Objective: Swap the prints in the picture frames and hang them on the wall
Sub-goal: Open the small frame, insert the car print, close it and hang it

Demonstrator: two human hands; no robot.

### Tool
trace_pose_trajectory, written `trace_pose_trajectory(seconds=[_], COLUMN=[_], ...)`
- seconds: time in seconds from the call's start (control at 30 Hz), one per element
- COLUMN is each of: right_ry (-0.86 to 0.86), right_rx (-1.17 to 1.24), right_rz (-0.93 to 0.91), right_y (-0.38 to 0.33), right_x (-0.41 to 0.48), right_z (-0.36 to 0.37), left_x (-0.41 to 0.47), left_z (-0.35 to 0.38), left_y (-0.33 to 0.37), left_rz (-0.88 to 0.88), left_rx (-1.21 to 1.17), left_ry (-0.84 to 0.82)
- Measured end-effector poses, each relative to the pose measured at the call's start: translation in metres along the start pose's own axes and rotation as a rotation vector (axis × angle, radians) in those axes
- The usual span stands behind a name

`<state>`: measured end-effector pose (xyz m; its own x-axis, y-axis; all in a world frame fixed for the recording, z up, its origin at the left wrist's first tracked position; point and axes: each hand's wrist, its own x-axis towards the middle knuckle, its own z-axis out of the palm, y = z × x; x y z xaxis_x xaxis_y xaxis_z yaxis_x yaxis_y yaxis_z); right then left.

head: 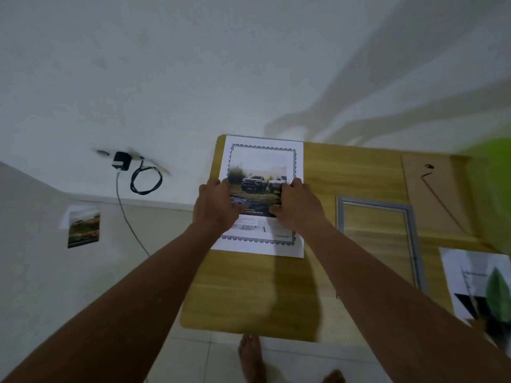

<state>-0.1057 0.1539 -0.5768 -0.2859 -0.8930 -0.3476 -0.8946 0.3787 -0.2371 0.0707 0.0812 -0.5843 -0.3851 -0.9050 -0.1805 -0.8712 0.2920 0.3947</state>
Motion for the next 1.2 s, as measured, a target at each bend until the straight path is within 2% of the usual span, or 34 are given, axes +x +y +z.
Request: trace_pose_trajectory(seconds=[0.3,0.6,0.83,1.03,1.2], right_ry=[0.065,0.093,0.104,0.093,0.164], right_rx=[0.102,0.169,0.206,0.2,0.294], right_rz=[0.034,0.055,0.061,0.083,0.079], right_y=[-0.016,-0.023,-0.025,-0.03,-0.037], right_x=[0.0,-0.004,-0.002,0.001,0.002], right_z=[0.01,0.013,0.015,0.012,0.01], left_x=[0.004,0.007,0.011,0.011,0.006], left_z=[0.001,-0.003,-0.013,-0.014,-0.023], left_y=[-0.003,-0.01,-0.01,-0.016,-0.013], left_rz=[-0.006,-0.1,-0.195,-0.219,-0.08], left_rx=[-0.123,-0.286,-0.35,-0.376,-0.39], left_ry=[0.071,0.149,0.105,0.184,0.227])
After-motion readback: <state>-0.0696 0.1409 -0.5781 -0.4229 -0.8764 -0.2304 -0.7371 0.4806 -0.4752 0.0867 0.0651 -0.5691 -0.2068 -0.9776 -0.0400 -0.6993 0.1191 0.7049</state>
